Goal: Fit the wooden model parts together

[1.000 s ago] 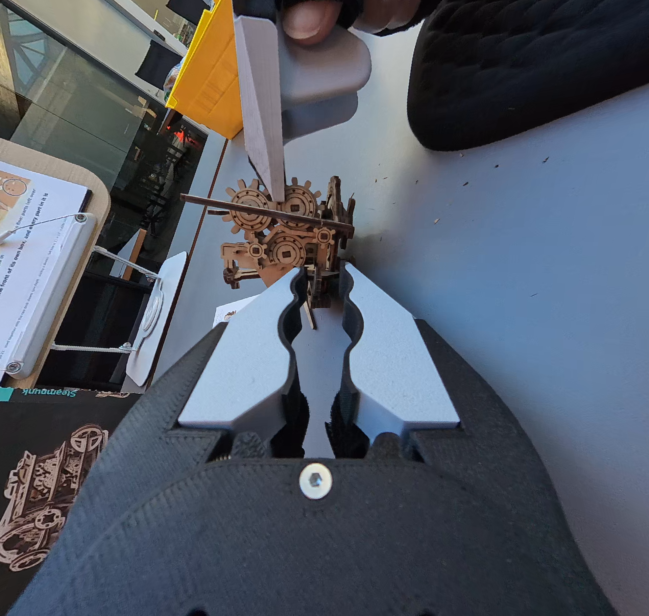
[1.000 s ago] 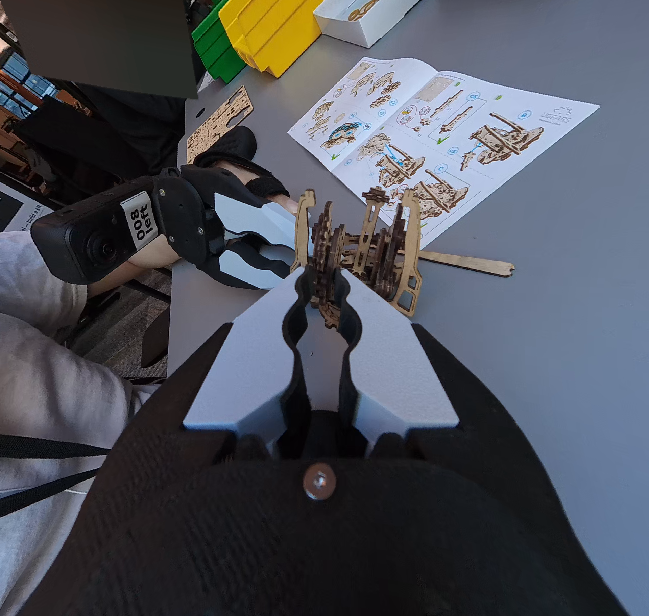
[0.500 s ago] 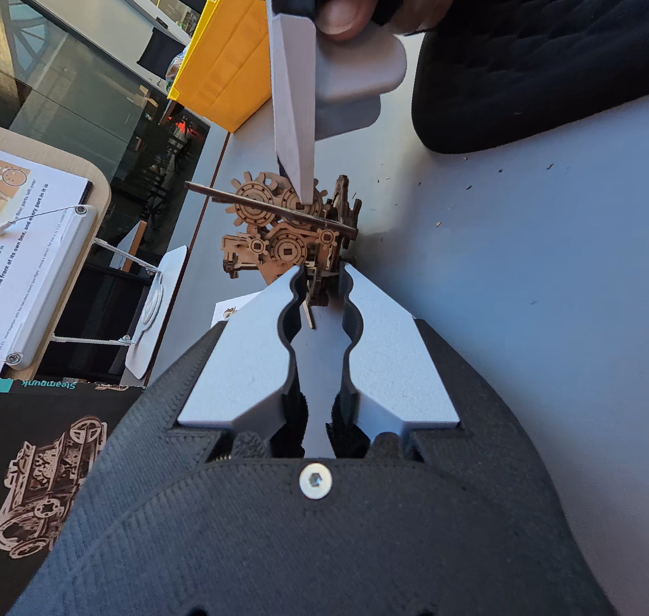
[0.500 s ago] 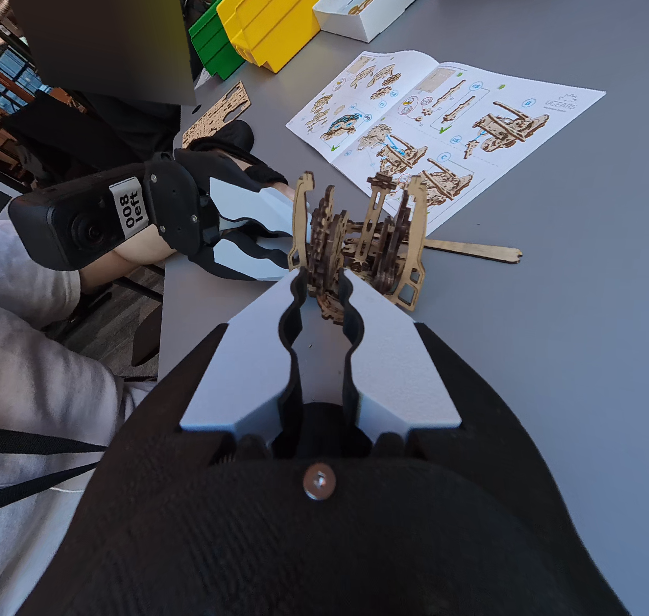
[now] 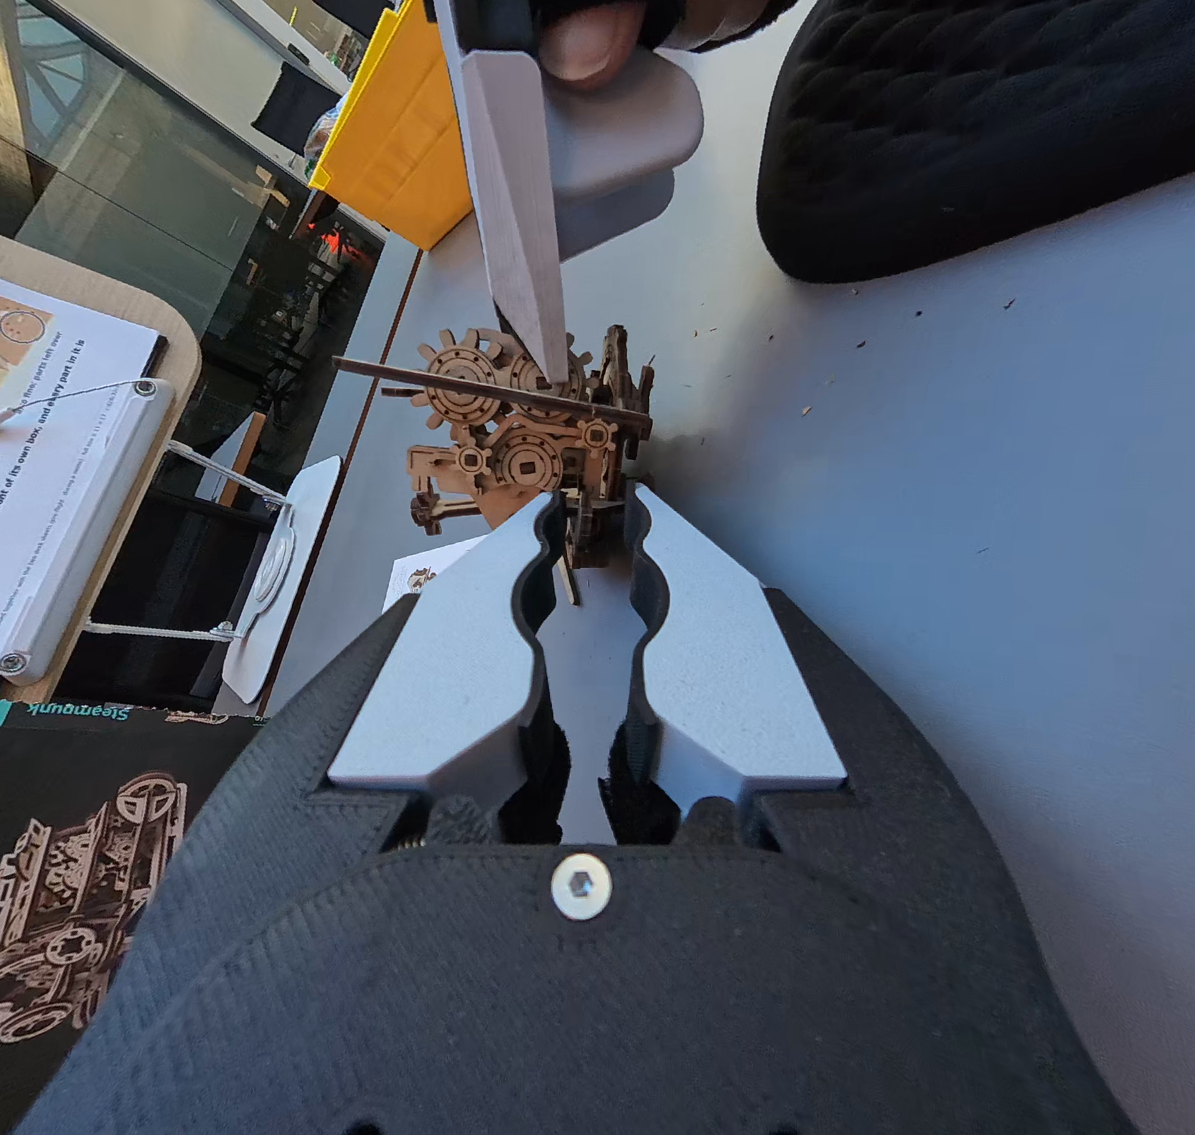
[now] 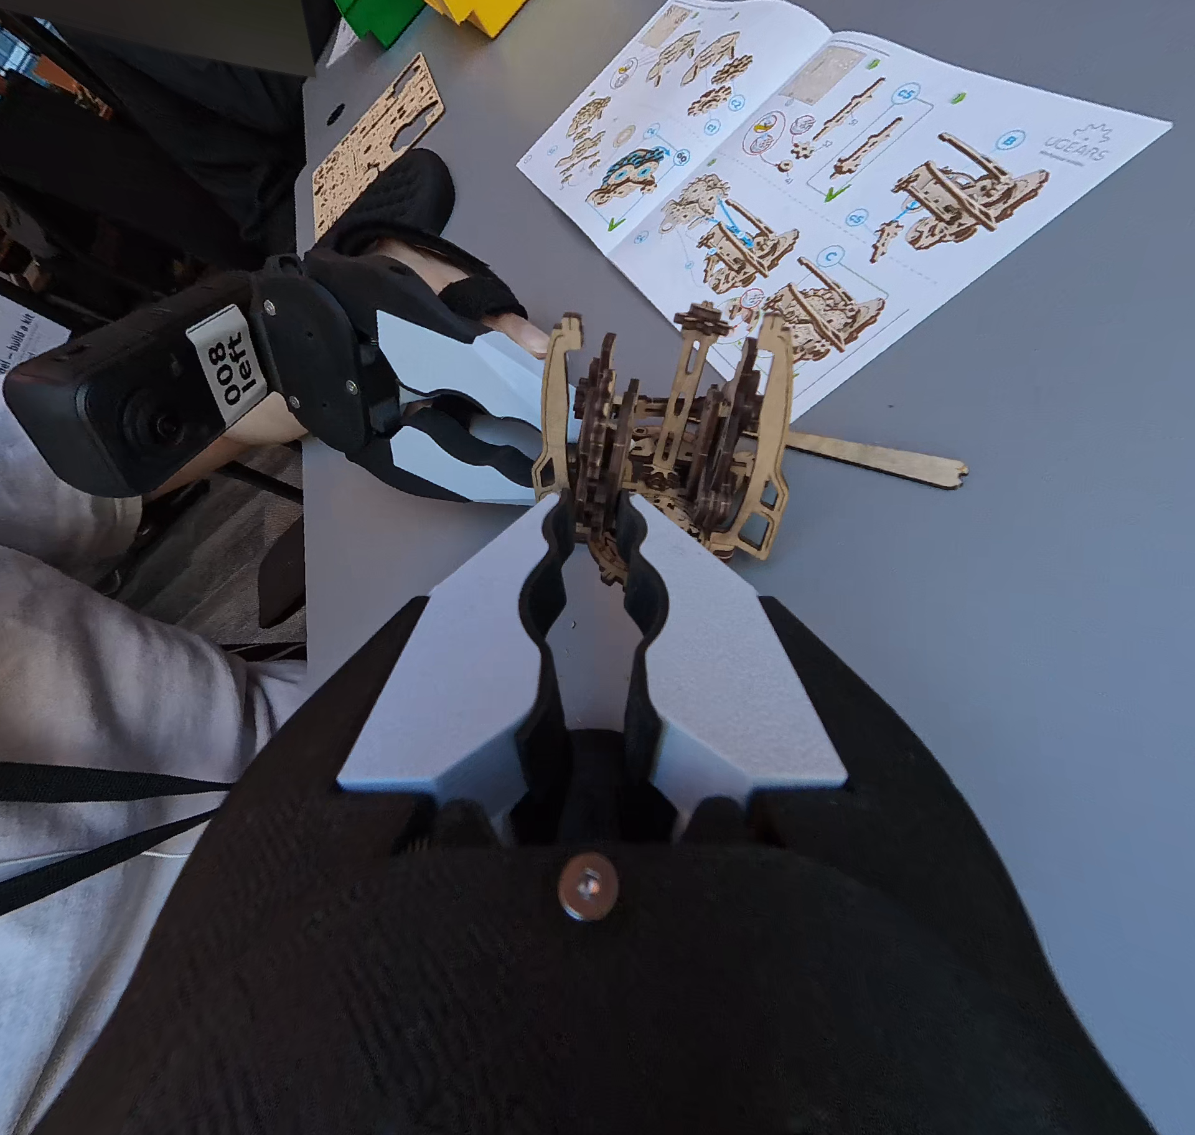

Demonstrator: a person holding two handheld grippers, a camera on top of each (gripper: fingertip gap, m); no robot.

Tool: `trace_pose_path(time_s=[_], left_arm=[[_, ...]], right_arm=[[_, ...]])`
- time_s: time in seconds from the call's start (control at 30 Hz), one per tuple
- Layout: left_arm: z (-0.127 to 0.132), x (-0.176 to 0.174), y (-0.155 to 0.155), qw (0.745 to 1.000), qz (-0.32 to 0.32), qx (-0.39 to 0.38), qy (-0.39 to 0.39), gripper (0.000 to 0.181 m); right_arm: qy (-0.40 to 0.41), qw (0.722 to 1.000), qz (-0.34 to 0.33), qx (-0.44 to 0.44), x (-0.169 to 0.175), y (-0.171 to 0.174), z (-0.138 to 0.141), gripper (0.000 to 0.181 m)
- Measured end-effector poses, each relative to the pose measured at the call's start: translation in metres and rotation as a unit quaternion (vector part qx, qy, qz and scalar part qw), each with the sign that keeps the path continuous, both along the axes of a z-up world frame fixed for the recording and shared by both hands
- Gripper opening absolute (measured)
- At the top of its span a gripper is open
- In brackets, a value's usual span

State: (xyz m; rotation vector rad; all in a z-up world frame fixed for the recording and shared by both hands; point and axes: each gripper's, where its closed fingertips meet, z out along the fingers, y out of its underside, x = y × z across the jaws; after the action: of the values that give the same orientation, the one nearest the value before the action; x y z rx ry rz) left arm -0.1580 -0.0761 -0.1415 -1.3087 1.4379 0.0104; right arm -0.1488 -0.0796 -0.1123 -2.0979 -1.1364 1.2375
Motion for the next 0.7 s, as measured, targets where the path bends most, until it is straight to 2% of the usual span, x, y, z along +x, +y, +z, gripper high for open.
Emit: trace_pose_path(time_s=[0.37, 0.57, 0.7], left_arm=[[0.000, 0.000, 0.000, 1.000, -0.003, 0.004, 0.004, 0.016], [0.003, 0.000, -0.001, 0.999, 0.016, -0.031, -0.018, 0.016], [0.002, -0.003, -0.012, 0.998, 0.027, -0.048, -0.036, 0.026]], right_arm=[[0.009, 1.000, 0.000, -0.013, 0.000, 0.000, -0.001, 0.011], [0.031, 0.999, -0.009, -0.011, 0.002, -0.001, -0.001, 0.011], [0.026, 1.000, -0.010, 0.006, 0.001, -0.003, -0.001, 0.011]])
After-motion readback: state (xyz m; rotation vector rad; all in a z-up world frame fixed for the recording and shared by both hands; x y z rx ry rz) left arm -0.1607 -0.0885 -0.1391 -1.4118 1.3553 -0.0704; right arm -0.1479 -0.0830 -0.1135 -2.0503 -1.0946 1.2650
